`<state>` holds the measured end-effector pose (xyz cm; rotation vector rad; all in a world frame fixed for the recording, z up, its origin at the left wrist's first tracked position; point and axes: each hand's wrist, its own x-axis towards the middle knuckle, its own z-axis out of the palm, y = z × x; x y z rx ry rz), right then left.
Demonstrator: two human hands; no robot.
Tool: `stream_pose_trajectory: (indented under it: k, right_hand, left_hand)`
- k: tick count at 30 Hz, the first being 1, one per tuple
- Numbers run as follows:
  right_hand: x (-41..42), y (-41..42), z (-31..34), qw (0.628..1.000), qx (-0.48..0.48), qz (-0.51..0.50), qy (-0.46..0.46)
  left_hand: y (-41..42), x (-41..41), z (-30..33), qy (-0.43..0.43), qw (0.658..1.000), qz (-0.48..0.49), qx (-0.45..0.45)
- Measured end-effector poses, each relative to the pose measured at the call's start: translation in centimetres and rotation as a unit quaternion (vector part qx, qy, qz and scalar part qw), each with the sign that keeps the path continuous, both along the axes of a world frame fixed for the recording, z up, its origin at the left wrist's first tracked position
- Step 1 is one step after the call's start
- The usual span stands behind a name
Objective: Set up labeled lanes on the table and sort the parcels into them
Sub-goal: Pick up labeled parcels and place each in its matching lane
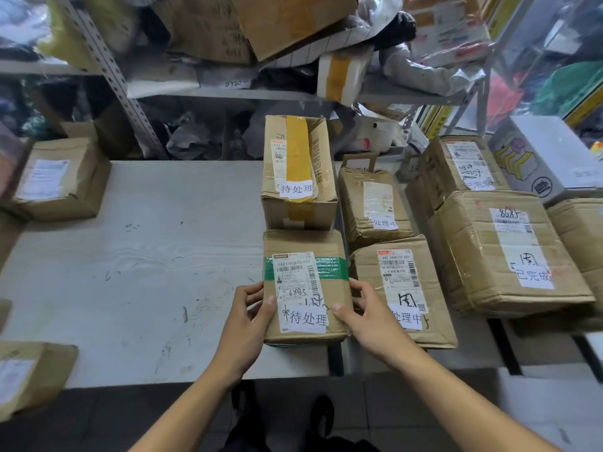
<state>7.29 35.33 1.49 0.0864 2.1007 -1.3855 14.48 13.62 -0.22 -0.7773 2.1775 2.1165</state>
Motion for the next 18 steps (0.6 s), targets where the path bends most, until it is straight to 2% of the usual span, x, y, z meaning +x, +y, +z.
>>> stream_pose_trajectory:
  k: [10,13,15,18]
  right_hand:
    - [-0.2,0.4,-0.2,0.999,0.033,0.025,0.029]
    - [-0.3,-0.2,0.9,0.990,0.076,0.033,0.112]
    - [-0.4,-1.2,1.7,0.973,0.108,0.042,0.200]
    - [-0.5,-3.7,3.3,0.949,0.130,0.077,0.275]
  left_hand:
    - [0.1,0.1,0.0,-0.011,1.000,0.009,0.000]
    - [-0.4,0.4,0.2,-0.012,1.000,0.016,-0.002]
    - [-1.1,0.7,0.3,-0.009,0.999,0.031,-0.011]
    - [-2.7,1.1,0.7,-0.001,0.997,0.066,-0.025]
